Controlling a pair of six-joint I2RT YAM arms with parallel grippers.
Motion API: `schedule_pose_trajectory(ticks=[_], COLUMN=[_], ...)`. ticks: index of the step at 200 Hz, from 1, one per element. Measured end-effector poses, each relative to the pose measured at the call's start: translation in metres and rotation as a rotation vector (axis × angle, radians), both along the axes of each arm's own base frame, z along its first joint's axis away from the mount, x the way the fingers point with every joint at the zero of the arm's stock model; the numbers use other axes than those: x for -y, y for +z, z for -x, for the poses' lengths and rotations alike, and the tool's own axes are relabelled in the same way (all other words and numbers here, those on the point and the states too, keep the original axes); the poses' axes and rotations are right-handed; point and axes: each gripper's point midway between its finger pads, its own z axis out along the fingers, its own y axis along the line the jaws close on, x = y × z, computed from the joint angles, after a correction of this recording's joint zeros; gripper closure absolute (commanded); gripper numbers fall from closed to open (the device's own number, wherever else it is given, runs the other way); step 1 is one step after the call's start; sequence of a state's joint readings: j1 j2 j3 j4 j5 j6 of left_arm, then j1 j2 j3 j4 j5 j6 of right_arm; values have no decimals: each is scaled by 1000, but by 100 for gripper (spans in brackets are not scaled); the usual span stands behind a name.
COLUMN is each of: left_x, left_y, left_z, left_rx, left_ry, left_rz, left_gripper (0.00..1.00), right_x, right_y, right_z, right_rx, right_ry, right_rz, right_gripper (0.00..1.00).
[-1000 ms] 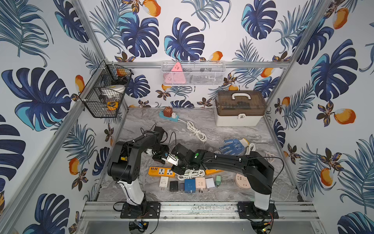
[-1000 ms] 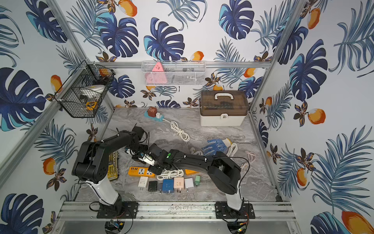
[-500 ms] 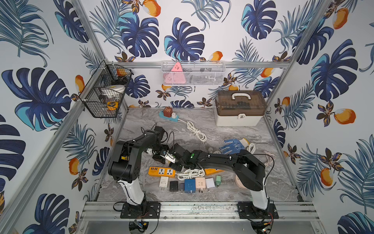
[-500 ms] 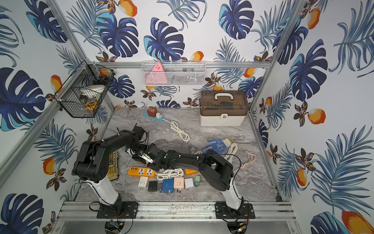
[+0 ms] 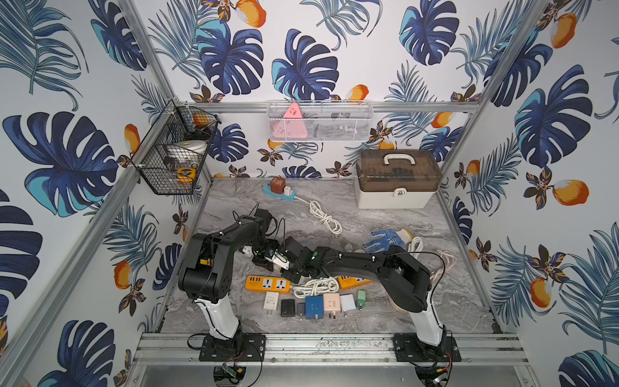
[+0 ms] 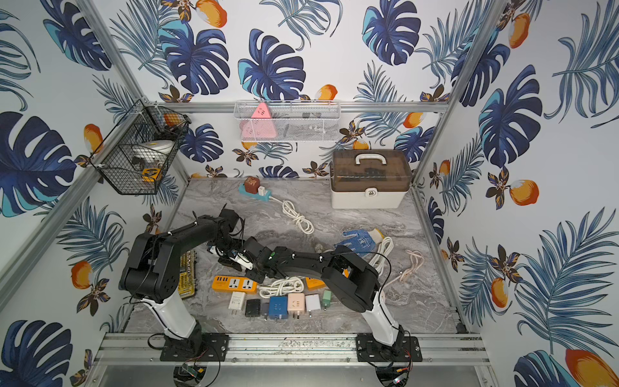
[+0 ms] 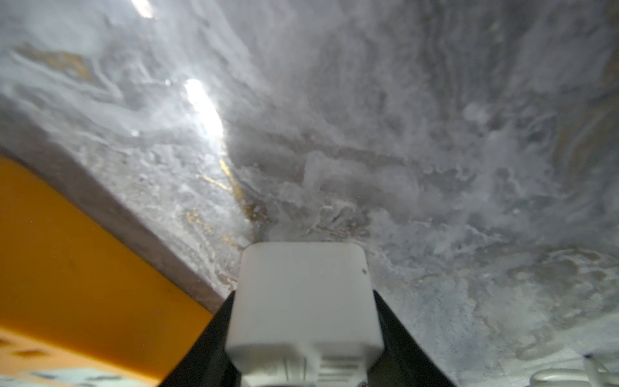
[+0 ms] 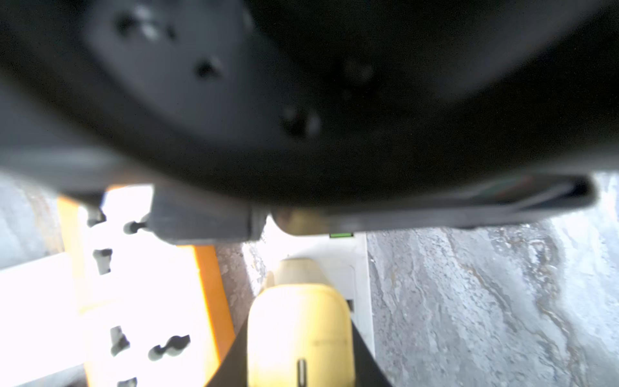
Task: Pull the plug off the socket
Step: Remove the plug from the socket.
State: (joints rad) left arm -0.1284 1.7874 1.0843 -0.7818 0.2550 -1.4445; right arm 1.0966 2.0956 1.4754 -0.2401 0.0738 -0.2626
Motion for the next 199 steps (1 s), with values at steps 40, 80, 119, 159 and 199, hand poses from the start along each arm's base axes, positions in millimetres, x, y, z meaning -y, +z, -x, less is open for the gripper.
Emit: schedule_pose_trajectory(ticks=[40,80,119,159,199], left_x=[0,7,9,10,10], left_y=[0,0,1,0,0], left_z=[1,6,7,7,6], left_rx=[-1,-27,-34,-42,-42], left_ry=[-3,-2,1,0,0], left_rz=[3,42,61,64,65], left_gripper=[99,100,100,100,100], right_x=[0,4,10,-5,4], right_y=[3,10,18,69,74], right_z=[1,7,9,7,0], right_rx=[-5,-39,-86,-101,-177], right_ry=[5,32,35,59,-2], right_rz=[-2,23,-3,-156,-175], right_gripper=[97,100,100,100,100])
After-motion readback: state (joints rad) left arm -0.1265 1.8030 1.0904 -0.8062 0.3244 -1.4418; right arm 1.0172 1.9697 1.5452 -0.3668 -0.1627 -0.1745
